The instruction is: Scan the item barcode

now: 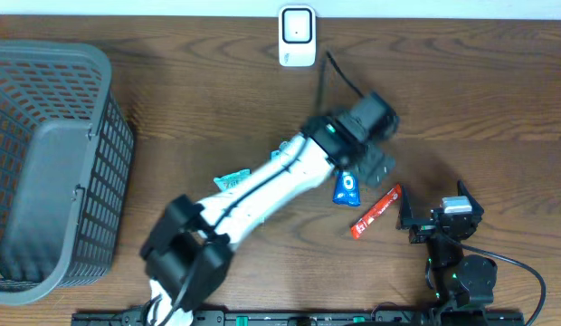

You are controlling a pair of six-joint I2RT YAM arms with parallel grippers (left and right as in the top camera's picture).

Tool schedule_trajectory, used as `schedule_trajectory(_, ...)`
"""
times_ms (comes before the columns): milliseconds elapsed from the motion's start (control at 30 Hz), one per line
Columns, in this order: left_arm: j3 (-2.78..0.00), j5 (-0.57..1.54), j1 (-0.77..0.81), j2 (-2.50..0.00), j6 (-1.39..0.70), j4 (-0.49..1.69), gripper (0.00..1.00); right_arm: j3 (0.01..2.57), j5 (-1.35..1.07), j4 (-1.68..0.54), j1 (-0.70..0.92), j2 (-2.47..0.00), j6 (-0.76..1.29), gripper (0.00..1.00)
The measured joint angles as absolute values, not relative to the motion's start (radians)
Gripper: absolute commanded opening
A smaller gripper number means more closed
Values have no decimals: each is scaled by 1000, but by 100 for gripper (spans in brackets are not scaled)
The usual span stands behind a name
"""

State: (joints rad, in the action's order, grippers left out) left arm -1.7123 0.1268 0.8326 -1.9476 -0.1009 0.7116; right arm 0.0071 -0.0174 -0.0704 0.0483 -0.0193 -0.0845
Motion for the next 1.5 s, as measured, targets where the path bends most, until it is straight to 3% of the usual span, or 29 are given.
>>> schedule_trajectory(367,-2079,-72,759,-1827,11,831,100,7,-19,-71,48,-20,-85,99)
schedule_trajectory(767,-2362,-397,654,-1591,251,645,100,7,-25,-68,48,-19,-84,99)
schedule_trajectory(1033,-2355,-505,515,-1518,345,675,100,7,-53,-63,48,-19,-71,99)
schedule_trajectory(1267,-2157,-517,465,-1370,368,710,100,9,-176,-27,48,-33,29,99)
schedule_trajectory(1500,-1877,-527,395,-1108,360,616,100,208,-331,-82,48,-301,70,99)
